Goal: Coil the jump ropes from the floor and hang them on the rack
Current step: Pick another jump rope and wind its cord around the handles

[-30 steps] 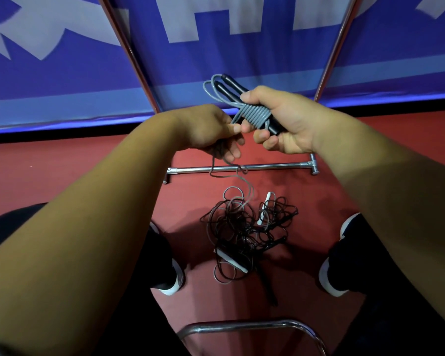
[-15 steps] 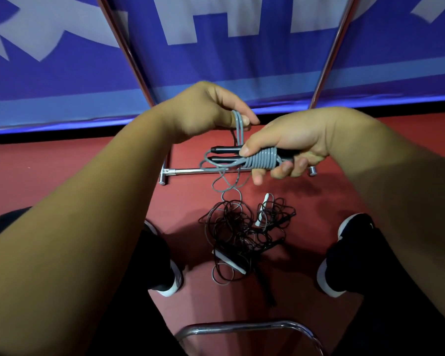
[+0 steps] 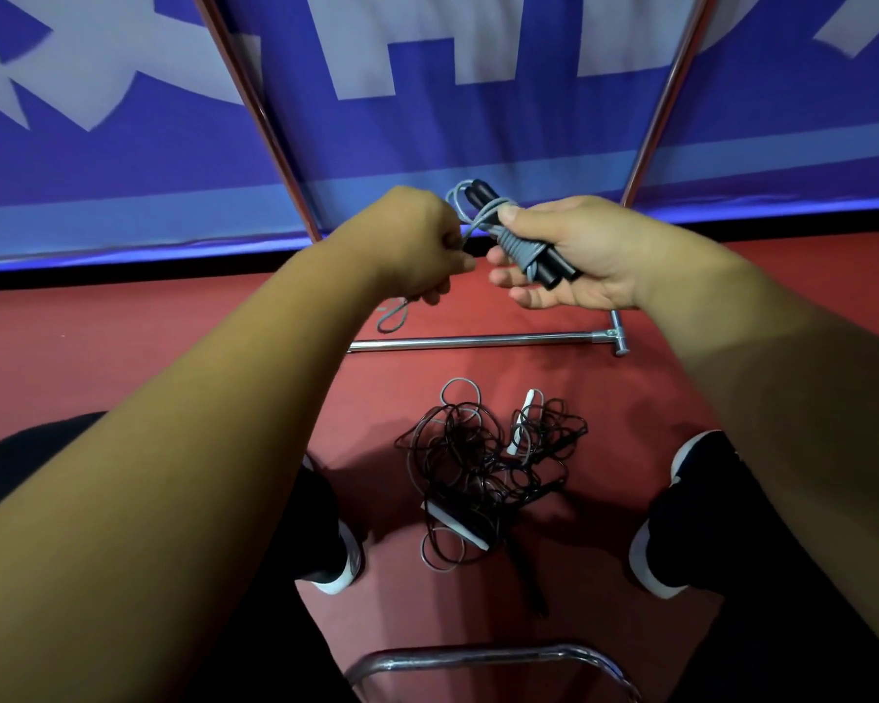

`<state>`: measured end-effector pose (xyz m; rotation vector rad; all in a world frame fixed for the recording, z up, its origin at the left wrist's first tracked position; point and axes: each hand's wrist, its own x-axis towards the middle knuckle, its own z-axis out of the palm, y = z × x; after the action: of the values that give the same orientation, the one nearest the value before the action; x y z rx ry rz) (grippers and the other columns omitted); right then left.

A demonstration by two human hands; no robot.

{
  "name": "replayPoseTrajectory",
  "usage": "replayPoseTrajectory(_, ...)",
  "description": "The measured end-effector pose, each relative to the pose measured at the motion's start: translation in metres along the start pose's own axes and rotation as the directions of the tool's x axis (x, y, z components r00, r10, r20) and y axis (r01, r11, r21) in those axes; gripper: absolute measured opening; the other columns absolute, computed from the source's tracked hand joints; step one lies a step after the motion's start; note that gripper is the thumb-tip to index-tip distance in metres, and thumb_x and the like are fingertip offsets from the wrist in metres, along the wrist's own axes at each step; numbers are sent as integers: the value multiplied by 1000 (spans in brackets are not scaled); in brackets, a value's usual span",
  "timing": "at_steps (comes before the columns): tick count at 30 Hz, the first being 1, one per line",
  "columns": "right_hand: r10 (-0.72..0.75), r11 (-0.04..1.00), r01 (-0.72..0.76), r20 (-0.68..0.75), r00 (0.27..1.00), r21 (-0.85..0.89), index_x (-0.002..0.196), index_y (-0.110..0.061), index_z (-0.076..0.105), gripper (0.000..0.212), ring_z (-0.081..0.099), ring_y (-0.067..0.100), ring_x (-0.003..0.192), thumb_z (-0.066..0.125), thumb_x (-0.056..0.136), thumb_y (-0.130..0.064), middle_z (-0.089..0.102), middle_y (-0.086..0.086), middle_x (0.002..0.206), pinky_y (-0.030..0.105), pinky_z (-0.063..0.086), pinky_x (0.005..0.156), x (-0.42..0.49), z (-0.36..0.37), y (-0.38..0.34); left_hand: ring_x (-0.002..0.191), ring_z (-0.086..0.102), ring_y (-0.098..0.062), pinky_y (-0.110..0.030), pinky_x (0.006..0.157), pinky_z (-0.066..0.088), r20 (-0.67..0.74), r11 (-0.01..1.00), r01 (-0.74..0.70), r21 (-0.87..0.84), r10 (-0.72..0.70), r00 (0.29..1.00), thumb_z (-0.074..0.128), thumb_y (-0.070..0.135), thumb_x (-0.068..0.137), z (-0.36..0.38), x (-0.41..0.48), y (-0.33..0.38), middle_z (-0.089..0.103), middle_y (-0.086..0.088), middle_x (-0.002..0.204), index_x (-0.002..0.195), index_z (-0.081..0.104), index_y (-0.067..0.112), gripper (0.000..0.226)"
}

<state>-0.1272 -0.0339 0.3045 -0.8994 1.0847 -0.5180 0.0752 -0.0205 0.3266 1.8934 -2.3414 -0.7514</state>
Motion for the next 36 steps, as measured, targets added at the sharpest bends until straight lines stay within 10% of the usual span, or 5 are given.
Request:
replayPoseTrajectory(6, 41, 994, -34, -71, 997, 104, 114, -20, 64, 29, 50, 9, 57, 60, 106, -48, 68, 3, 85, 16, 26, 37, 6, 6, -2, 65, 74, -35, -48, 67, 64, 158, 795, 236, -559, -178, 971, 44, 35, 112, 4, -3, 5, 77, -20, 78, 102, 64, -2, 43)
replayPoseTrajectory(14, 35, 970, -42, 32, 999, 238, 130, -30, 63, 45, 44, 2, 57, 58, 101, -65, 59, -2, 86, 13, 22, 31, 8, 0, -3, 65, 58, -24, -41, 79, 49, 12, 391, -6, -920, 44, 999, 40, 41, 112, -6, 5, 1, 48, -3, 67, 96, 62, 12, 40)
replayPoseTrajectory(18, 39, 972, -45, 31, 999, 230, 113, -25, 60, 50, 38, 0, 51, 57, 97, -73, 55, -8, 80, 13, 22, 31, 5, -5, -11, 56, 37, -21, -35, 64, 37, -9, 587, -95, -804, 147, 989, 49, 41, 109, -3, 4, -2, 38, 0, 60, 89, 65, 14, 38)
replayPoseTrajectory(23, 69, 985, -62, -36, 997, 160, 107, -23, 57, 36, 36, 3, 51, 65, 98, -57, 58, -4, 78, 15, 22, 32, 1, -3, -11, 58, 58, -15, -22, 54, 44, 162, 877, 14, -480, 73, 984, 47, 40, 110, 2, -1, -6, 65, -3, 71, 96, 70, 13, 39)
replayPoseTrajectory(36, 50, 996, -54, -58, 997, -70, 102, -12, 65, 35, 38, 11, 51, 63, 95, -46, 64, 5, 83, 16, 21, 36, -3, 10, -7, 70, 68, -19, -38, 71, 55, 398, 835, 165, -525, 70, 915, 49, 34, 110, 17, -2, -19, 69, -9, 83, 108, 70, 9, 32)
